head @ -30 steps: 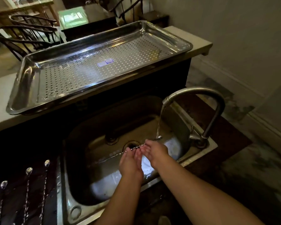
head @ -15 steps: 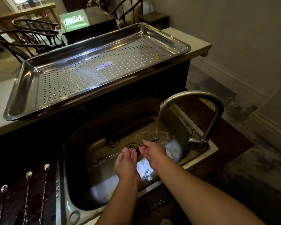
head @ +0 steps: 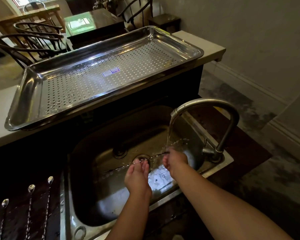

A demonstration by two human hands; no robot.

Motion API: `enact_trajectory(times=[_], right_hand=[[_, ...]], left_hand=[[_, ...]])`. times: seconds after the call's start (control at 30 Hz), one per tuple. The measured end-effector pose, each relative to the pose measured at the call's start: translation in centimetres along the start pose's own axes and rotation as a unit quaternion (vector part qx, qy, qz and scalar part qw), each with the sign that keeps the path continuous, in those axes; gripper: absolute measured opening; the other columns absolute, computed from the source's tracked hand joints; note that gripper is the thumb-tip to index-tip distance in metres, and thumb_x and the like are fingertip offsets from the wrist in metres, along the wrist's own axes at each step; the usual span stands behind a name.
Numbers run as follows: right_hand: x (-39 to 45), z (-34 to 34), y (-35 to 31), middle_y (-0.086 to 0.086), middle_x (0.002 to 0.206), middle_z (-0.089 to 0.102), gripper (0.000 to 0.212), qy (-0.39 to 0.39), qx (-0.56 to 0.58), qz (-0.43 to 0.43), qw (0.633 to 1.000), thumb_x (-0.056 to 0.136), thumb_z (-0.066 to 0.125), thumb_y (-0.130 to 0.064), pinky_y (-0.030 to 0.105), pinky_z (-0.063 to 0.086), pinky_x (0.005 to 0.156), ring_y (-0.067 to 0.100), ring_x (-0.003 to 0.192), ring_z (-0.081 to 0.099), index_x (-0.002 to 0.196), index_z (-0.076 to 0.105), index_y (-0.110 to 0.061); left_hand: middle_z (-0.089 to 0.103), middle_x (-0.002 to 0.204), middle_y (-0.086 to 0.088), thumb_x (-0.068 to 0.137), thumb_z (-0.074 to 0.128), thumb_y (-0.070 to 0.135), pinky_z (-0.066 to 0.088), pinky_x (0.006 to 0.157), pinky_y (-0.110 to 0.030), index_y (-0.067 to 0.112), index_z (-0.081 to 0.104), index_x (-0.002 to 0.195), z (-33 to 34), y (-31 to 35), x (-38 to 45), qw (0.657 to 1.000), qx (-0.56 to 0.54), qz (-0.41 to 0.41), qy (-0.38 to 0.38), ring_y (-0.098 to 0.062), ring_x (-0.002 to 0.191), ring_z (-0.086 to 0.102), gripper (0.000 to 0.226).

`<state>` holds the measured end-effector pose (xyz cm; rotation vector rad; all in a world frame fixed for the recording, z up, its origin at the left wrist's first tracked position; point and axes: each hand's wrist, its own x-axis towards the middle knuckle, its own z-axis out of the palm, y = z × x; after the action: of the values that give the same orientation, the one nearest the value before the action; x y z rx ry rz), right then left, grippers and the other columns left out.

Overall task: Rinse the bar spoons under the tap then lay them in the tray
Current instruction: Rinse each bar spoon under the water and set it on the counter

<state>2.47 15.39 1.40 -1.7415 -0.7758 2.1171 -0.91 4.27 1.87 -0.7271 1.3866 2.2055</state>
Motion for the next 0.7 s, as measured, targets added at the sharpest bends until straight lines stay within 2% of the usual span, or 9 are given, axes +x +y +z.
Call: enact_trajectory(times=[0.1,0.23,0.3,0.4,0.6,0.7], right_hand=[[-0.1,0.1,0.6,0.005,0.052,0.050,0.029,0.005,-0.031,-0.010,0.999,0.092,0.058,-0.018,0.024,0.035,0.042,0.015,0.041,0.044,0.066,0.057,-0.005],[-1.0,0.8,1.7,0.004,0.048,0.049,0.020,-0.043,-0.022,-0.009,0.999,0.088,0.059,-0.007,0.023,0.034,0.040,0.014,0.036,0.041,0.069,0.055,-0.004],[-1.6,1.1,2.2,0.002,0.042,0.048,0.023,-0.069,-0.021,-0.005,0.997,0.088,0.059,-0.006,0.022,0.037,0.038,0.013,0.032,0.041,0.066,0.054,-0.004],[-2.3,0.9,2.3,0.000,0.038,0.048,0.029,-0.082,-0.027,-0.009,0.996,0.088,0.065,-0.009,0.018,0.040,0.036,0.010,0.028,0.044,0.062,0.054,-0.004],[-1.9,-0.8,-0.5,0.003,0.052,0.051,0.036,-0.044,-0.055,-0.061,0.996,0.092,0.061,-0.020,0.026,0.040,0.053,0.014,0.044,0.044,0.059,0.056,-0.007],[-1.5,-1.7,-2.1,0.001,0.053,0.053,0.038,-0.023,-0.032,-0.070,0.997,0.092,0.061,-0.023,0.030,0.042,0.060,0.014,0.047,0.045,0.058,0.057,-0.009]], left_hand=[[0.066,0.086,-0.013,0.091,0.060,0.008,0.053,0.066,-0.023,0.001,0.054,0.108,-0.1,-0.2,-0.3,1.000,-0.005,-0.005,0.004,-0.018,0.080,0.068,0.020],[0.066,0.086,-0.014,0.091,0.059,0.004,0.053,0.066,-0.024,-0.001,0.056,0.105,0.0,-0.6,-0.8,1.000,-0.009,-0.015,0.006,-0.020,0.081,0.068,0.015],[0.067,0.087,-0.015,0.091,0.059,0.005,0.055,0.065,-0.023,-0.001,0.060,0.097,0.2,-0.9,-1.1,1.000,0.004,-0.022,-0.004,-0.019,0.080,0.069,0.008],[0.069,0.083,-0.014,0.091,0.060,0.006,0.057,0.062,-0.022,-0.002,0.064,0.097,0.7,-1.4,-1.2,0.999,0.022,-0.033,-0.021,-0.018,0.074,0.069,0.011],[0.068,0.079,-0.011,0.089,0.062,0.008,0.057,0.056,-0.018,0.000,0.063,0.089,2.5,-2.1,-1.4,0.994,0.047,-0.072,-0.061,-0.018,0.074,0.068,0.008],[0.066,0.078,-0.010,0.090,0.061,0.008,0.058,0.060,-0.018,0.001,0.062,0.086,4.0,-2.3,-1.7,0.993,0.034,-0.088,-0.074,-0.016,0.073,0.066,0.008]])
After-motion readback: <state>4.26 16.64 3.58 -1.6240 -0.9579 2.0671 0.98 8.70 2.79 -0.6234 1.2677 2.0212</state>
